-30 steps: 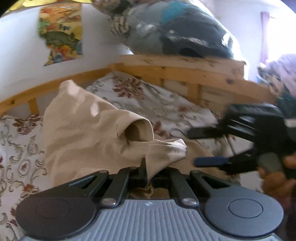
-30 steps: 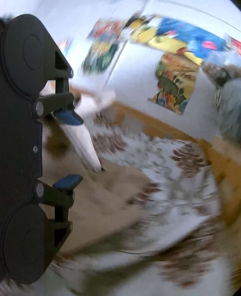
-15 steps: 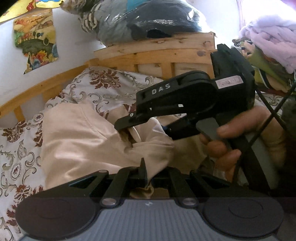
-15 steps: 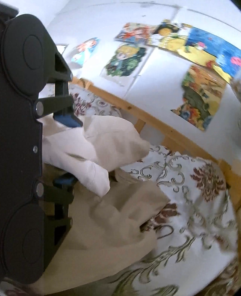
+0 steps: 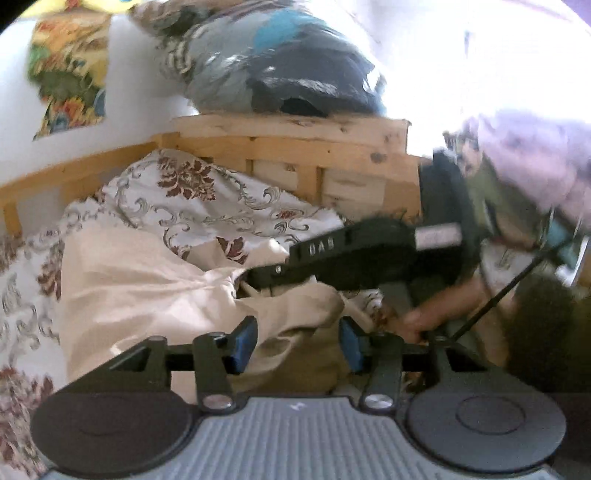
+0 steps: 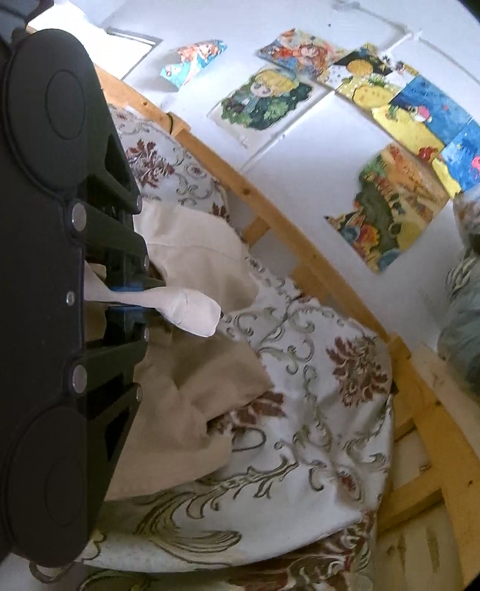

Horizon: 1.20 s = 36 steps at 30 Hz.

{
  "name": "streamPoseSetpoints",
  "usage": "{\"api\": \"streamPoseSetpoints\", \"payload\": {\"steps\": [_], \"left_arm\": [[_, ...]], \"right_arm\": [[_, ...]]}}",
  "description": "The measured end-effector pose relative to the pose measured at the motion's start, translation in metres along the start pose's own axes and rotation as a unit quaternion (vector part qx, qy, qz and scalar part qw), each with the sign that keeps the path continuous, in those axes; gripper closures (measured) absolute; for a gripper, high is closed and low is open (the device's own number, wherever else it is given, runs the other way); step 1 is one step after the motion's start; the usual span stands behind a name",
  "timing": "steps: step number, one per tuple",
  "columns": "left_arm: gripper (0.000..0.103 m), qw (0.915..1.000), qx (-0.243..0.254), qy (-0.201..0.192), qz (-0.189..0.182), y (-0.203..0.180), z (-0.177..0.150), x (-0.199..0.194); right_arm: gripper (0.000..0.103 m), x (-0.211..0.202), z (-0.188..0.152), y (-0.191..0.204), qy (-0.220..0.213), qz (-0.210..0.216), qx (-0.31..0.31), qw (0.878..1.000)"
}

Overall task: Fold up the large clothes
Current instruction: 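Push the white cuff into the jacket bundle with the right gripper, then open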

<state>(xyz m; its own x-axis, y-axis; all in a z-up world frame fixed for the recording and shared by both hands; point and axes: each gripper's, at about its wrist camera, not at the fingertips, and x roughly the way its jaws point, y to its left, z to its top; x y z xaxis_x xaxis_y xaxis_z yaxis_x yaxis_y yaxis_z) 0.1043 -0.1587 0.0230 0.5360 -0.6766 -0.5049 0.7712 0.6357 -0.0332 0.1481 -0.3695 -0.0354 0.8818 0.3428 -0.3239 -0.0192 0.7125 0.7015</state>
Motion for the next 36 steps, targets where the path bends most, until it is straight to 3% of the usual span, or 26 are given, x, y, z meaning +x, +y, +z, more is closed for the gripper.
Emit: {"api": "streamPoseSetpoints", "payload": {"steps": [3, 6, 8, 9, 11, 13, 15, 17, 22, 24, 25, 26, 29, 31, 33, 35, 36], "left_arm": [[0.039, 0.9982, -0.058, -0.017, -0.003, 0.024, 0.000, -0.021], [0.031, 0.9885, -0.137, -0.053, 0.035, 0.059, -0.005, -0.046], [0.028, 0.9776, -0.183, -0.059, 0.085, 0.082, -0.010, -0.054], [0.028, 0.9675, -0.215, -0.050, 0.123, 0.099, -0.014, -0.053], [0.030, 0.9478, -0.276, -0.030, 0.156, 0.128, -0.024, -0.050], [0.031, 0.9311, -0.329, -0.005, 0.158, 0.156, -0.038, -0.043], [0.037, 0.9243, -0.354, 0.035, 0.140, 0.173, -0.048, -0.029], [0.037, 0.9198, -0.367, 0.040, 0.133, 0.179, -0.055, -0.024], [0.037, 0.9303, -0.336, 0.052, 0.138, 0.176, -0.051, -0.017], [0.037, 0.9352, -0.321, 0.053, 0.141, 0.165, -0.053, -0.015], [0.037, 0.9371, -0.314, 0.054, 0.142, 0.163, -0.053, -0.014], [0.037, 0.9382, -0.310, 0.055, 0.143, 0.161, -0.053, -0.012], [0.037, 0.9424, -0.296, 0.057, 0.144, 0.154, -0.056, -0.012], [0.037, 0.9462, -0.281, 0.060, 0.150, 0.150, -0.056, -0.010], [0.037, 0.9495, -0.265, 0.061, 0.157, 0.147, -0.055, -0.009], [0.039, 0.9527, -0.251, 0.061, 0.159, 0.143, -0.053, -0.008], [0.040, 0.9541, -0.246, 0.060, 0.160, 0.141, -0.051, -0.008]], "right_arm": [[0.098, 0.004, -0.003, -0.003, 0.007, -0.011, 0.003, 1.000], [0.098, 0.006, -0.004, -0.006, 0.010, -0.019, 0.008, 1.000], [0.097, 0.006, -0.005, -0.006, 0.010, -0.023, 0.007, 1.000], [0.097, 0.007, -0.005, -0.005, 0.010, -0.025, 0.005, 1.000], [0.097, 0.007, -0.005, -0.005, 0.008, -0.026, 0.009, 1.000], [0.096, 0.006, -0.006, -0.005, 0.004, -0.018, 0.017, 1.000], [0.095, 0.005, -0.005, -0.002, 0.000, -0.009, 0.014, 1.000], [0.089, 0.005, -0.004, -0.002, -0.002, -0.001, 0.015, 1.000], [0.068, 0.001, 0.000, -0.016, -0.006, 0.029, 0.084, 0.996], [0.051, 0.000, 0.001, -0.024, -0.009, 0.050, 0.125, 0.991], [0.036, 0.000, 0.001, -0.027, -0.008, 0.055, 0.138, 0.989], [0.030, 0.002, 0.001, -0.028, -0.004, 0.058, 0.146, 0.988], [0.025, 0.010, 0.000, -0.024, 0.012, 0.051, 0.138, 0.989], [0.026, 0.019, -0.002, -0.016, 0.025, 0.039, 0.116, 0.992], [0.033, 0.031, -0.006, -0.006, 0.043, 0.017, 0.079, 0.996], [0.067, 0.037, -0.011, 0.007, 0.053, -0.010, 0.028, 0.998], [0.074, 0.038, -0.014, 0.012, 0.050, -0.018, 0.002, 0.999]]}}
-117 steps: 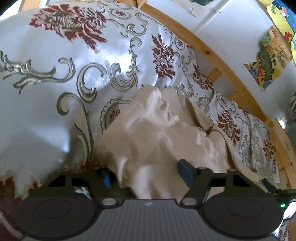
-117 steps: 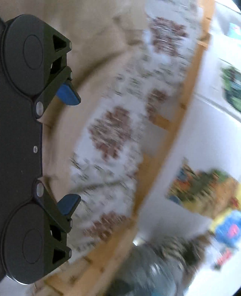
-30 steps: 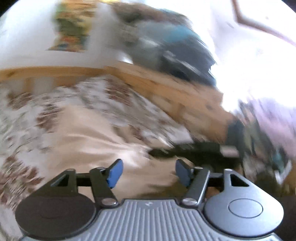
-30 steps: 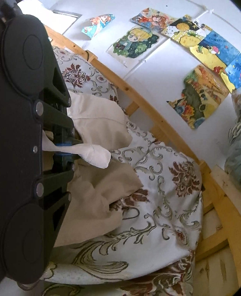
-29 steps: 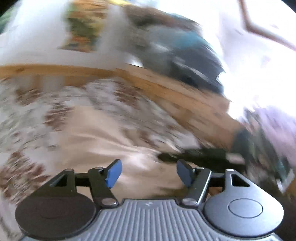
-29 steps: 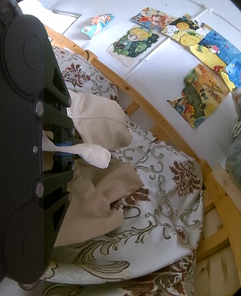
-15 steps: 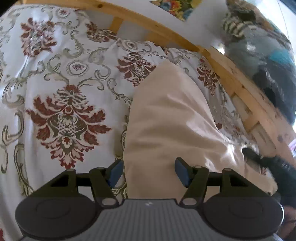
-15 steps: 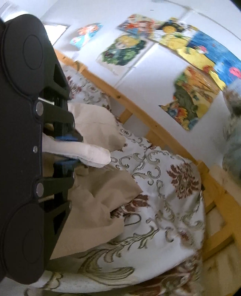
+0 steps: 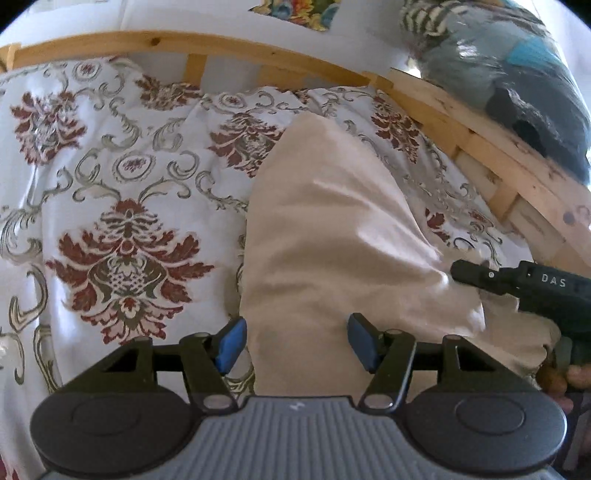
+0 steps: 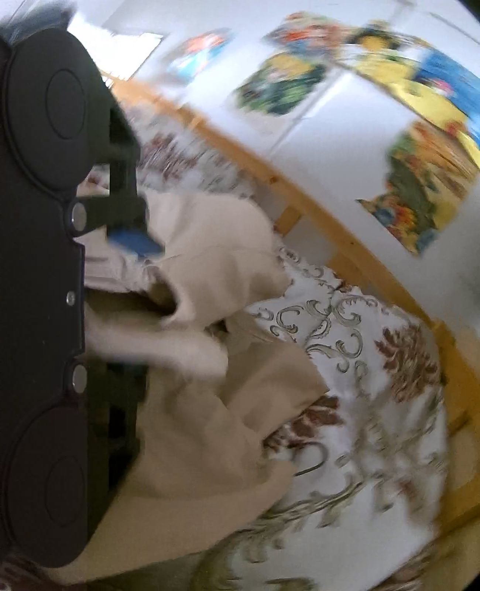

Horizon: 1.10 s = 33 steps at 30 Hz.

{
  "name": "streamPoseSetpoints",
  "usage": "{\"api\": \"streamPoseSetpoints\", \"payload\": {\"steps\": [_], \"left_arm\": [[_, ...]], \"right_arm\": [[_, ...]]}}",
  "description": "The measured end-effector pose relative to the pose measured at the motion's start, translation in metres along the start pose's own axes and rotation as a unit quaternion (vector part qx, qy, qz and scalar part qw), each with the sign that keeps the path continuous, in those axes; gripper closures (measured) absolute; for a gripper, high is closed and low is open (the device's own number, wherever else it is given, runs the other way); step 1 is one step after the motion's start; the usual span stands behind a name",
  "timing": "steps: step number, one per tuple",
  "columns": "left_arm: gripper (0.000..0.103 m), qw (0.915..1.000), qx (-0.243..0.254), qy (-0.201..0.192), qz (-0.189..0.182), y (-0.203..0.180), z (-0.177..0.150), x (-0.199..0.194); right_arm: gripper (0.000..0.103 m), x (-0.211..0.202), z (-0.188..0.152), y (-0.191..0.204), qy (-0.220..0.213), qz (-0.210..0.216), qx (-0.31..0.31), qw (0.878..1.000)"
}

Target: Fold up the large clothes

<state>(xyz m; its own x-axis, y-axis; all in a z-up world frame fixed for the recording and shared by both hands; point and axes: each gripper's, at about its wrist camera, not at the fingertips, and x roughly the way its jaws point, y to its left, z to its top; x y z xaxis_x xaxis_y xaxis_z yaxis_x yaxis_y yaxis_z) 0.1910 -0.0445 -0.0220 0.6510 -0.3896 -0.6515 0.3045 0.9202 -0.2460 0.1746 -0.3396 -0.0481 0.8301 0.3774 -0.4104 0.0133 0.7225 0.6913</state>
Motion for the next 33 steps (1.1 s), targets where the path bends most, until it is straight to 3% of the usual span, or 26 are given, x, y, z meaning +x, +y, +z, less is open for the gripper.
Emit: {"api": "streamPoseSetpoints", "payload": {"steps": [1, 2, 4, 6, 8, 12, 15, 19, 24, 27, 29, 31, 33], "left_arm": [[0.041, 1.0000, 0.007, -0.003, 0.001, -0.003, 0.001, -0.002], [0.041, 0.9999, 0.015, -0.007, -0.001, -0.006, 0.002, -0.003], [0.038, 0.9993, 0.031, -0.017, -0.015, -0.015, 0.007, -0.010], [0.023, 0.9982, 0.044, -0.033, -0.025, -0.024, 0.011, -0.017], [0.021, 0.9968, 0.062, -0.042, -0.026, -0.034, 0.015, -0.018], [0.019, 0.9972, 0.070, -0.009, -0.024, -0.049, 0.016, 0.003], [0.017, 0.9970, 0.075, 0.010, -0.020, -0.056, 0.012, 0.017], [0.016, 0.9977, 0.057, 0.031, -0.018, -0.046, -0.002, 0.033], [0.014, 0.9985, 0.042, 0.031, -0.018, -0.034, -0.007, 0.035], [0.014, 0.9980, 0.057, 0.025, -0.010, -0.038, -0.006, 0.033], [0.014, 0.9981, 0.055, 0.027, -0.011, -0.038, -0.006, 0.034], [0.014, 0.9981, 0.052, 0.029, -0.014, -0.037, -0.006, 0.033], [0.012, 0.9980, 0.052, 0.032, -0.016, -0.035, -0.004, 0.034]], "right_arm": [[0.084, -0.002, -0.002, 0.007, -0.008, -0.004, -0.026, 1.000], [0.086, -0.006, -0.003, 0.013, -0.021, -0.006, -0.046, 0.999], [0.088, -0.021, -0.006, 0.029, -0.059, -0.020, -0.104, 0.993], [0.089, -0.041, -0.007, 0.042, -0.096, -0.045, -0.147, 0.984], [0.089, -0.058, -0.011, 0.046, -0.121, -0.083, -0.179, 0.973], [0.088, -0.053, -0.004, 0.017, -0.085, -0.157, -0.143, 0.973], [0.087, -0.042, -0.004, 0.013, -0.062, -0.194, -0.150, 0.967], [0.082, -0.022, -0.012, 0.007, -0.020, -0.213, -0.164, 0.963], [0.074, -0.015, -0.017, 0.007, -0.018, -0.219, -0.162, 0.962], [0.052, -0.023, -0.015, 0.011, -0.034, -0.230, -0.164, 0.959], [0.021, -0.033, -0.014, 0.015, -0.061, -0.251, -0.165, 0.952], [0.009, -0.041, -0.014, 0.024, -0.108, -0.298, -0.195, 0.928], [0.009, -0.047, -0.013, 0.034, -0.149, -0.326, -0.231, 0.905]]}}
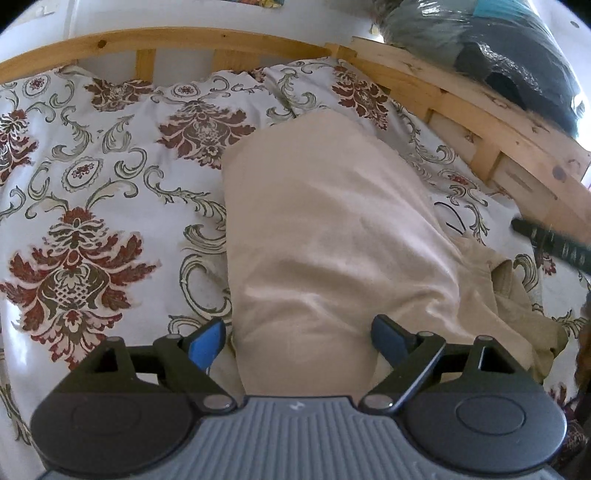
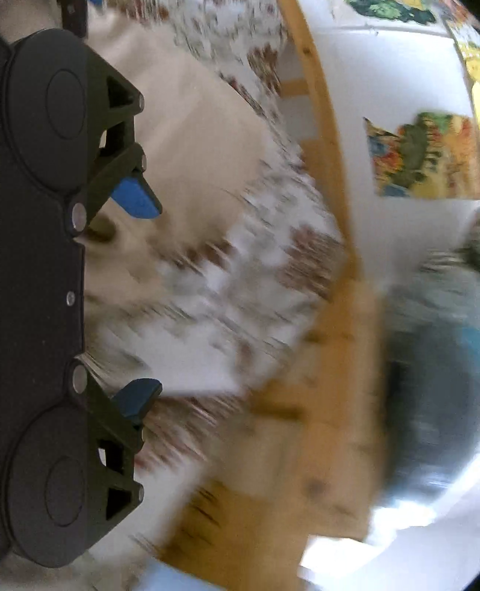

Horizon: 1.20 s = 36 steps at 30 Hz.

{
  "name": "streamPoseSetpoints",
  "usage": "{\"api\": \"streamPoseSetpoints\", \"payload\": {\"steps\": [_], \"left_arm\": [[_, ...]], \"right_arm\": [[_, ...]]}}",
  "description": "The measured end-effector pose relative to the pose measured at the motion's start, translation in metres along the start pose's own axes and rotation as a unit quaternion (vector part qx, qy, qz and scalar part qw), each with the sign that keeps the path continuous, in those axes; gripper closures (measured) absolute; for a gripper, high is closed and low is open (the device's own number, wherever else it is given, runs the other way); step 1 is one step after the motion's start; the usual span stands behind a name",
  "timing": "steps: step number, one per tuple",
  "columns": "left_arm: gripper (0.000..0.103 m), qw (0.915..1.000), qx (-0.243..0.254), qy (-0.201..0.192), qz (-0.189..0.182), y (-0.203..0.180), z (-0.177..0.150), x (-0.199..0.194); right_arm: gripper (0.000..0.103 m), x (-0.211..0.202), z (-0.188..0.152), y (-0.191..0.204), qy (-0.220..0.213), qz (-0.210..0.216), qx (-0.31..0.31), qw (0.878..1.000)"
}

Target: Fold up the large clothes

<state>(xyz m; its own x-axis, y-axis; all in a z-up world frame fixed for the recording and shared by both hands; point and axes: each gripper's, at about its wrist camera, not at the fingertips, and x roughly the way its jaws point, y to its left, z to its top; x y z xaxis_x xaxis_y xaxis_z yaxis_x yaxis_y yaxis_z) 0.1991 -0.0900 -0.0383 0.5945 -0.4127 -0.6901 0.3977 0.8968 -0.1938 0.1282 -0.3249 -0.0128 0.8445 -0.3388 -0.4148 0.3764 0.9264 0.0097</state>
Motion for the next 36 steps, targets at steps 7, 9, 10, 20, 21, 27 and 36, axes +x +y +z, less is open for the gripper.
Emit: {"api": "streamPoseSetpoints", "payload": {"steps": [7, 9, 10, 20, 21, 27, 36], "left_arm": [[0.008, 0.9995, -0.023, 0.009, -0.021, 0.013, 0.001, 0.006], [0.008, 0.9992, -0.028, 0.009, -0.025, 0.016, 0.000, 0.006], [0.008, 0.9992, -0.028, 0.009, -0.026, 0.016, 0.000, 0.006], [0.006, 0.9980, -0.037, 0.018, -0.047, 0.024, 0.002, 0.017], [0.004, 0.9980, -0.038, 0.017, -0.047, 0.023, 0.002, 0.018], [0.004, 0.9972, -0.048, 0.017, -0.054, 0.026, 0.005, 0.015], [0.004, 0.9936, -0.090, -0.022, -0.064, 0.032, 0.012, -0.002]], "right_arm": [[0.001, 0.020, 0.044, 0.056, -0.073, 0.077, -0.119, 0.987], [0.001, 0.042, 0.053, 0.077, -0.079, 0.108, -0.150, 0.980], [0.002, 0.055, 0.054, 0.089, -0.083, 0.115, -0.173, 0.975], [0.008, 0.144, 0.018, 0.123, 0.025, 0.091, -0.217, 0.971], [0.007, 0.151, 0.014, 0.120, 0.031, 0.089, -0.204, 0.975], [0.005, 0.136, 0.024, 0.092, 0.059, 0.094, -0.146, 0.983], [0.001, 0.031, 0.019, 0.013, 0.047, 0.067, -0.012, 0.997]]}}
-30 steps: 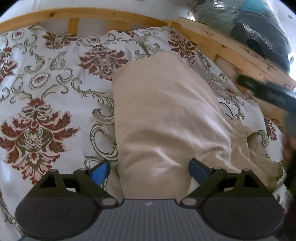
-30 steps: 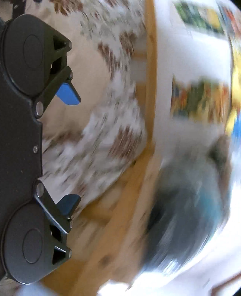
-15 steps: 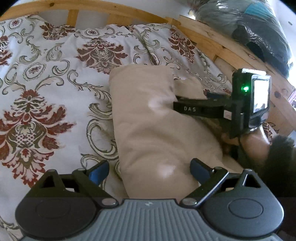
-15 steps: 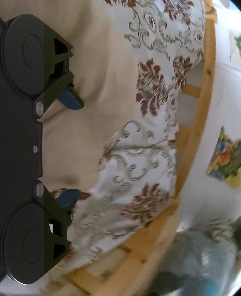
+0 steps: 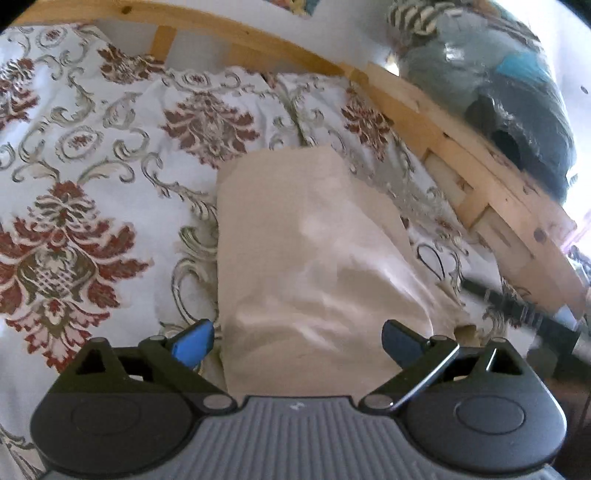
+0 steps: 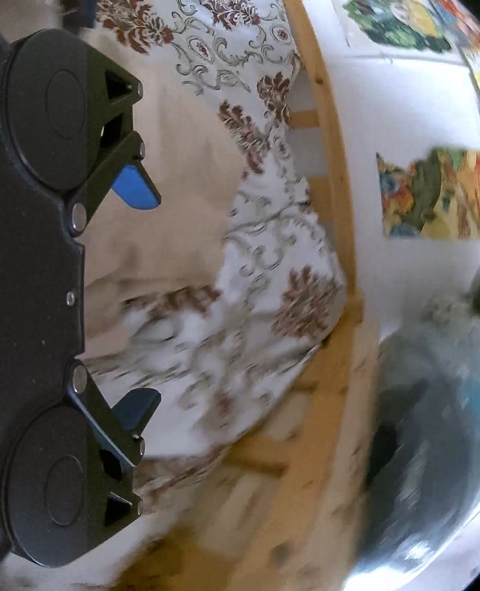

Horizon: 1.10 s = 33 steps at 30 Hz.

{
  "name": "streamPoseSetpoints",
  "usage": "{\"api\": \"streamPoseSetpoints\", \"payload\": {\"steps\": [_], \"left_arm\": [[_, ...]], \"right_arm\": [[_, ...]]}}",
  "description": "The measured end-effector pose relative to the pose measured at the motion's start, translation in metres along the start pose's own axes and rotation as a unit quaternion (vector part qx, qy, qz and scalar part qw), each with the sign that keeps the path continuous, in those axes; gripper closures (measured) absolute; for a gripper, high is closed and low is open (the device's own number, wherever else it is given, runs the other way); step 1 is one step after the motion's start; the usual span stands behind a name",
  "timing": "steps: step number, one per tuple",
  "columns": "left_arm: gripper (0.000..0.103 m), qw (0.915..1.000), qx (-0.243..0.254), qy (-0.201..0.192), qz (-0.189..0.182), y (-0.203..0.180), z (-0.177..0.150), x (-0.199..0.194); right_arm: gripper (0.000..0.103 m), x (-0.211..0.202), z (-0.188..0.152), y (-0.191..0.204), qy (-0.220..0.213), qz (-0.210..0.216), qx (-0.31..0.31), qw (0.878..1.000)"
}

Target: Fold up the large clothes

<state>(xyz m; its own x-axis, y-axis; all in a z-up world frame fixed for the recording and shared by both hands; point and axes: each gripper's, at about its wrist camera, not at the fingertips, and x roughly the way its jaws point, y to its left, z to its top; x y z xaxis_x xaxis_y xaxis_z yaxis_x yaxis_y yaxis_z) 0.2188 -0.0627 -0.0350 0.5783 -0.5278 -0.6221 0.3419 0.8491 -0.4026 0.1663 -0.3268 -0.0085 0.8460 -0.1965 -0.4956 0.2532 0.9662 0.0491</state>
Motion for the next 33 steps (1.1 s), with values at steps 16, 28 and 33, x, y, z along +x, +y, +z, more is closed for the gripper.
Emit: {"api": "streamPoseSetpoints", "payload": {"steps": [16, 28, 33], "left_arm": [[0.000, 0.9983, -0.002, 0.020, 0.054, 0.004, -0.008, 0.010], [0.000, 0.9984, -0.004, 0.021, 0.052, 0.005, -0.007, 0.010], [0.000, 0.9985, -0.009, 0.020, 0.051, 0.006, -0.009, 0.009]], "right_arm": [[0.001, 0.060, -0.036, -0.016, 0.091, 0.080, 0.062, 0.991], [0.001, 0.064, -0.042, -0.017, 0.093, 0.084, 0.068, 0.990], [0.001, 0.064, -0.042, -0.016, 0.092, 0.083, 0.067, 0.990]]}}
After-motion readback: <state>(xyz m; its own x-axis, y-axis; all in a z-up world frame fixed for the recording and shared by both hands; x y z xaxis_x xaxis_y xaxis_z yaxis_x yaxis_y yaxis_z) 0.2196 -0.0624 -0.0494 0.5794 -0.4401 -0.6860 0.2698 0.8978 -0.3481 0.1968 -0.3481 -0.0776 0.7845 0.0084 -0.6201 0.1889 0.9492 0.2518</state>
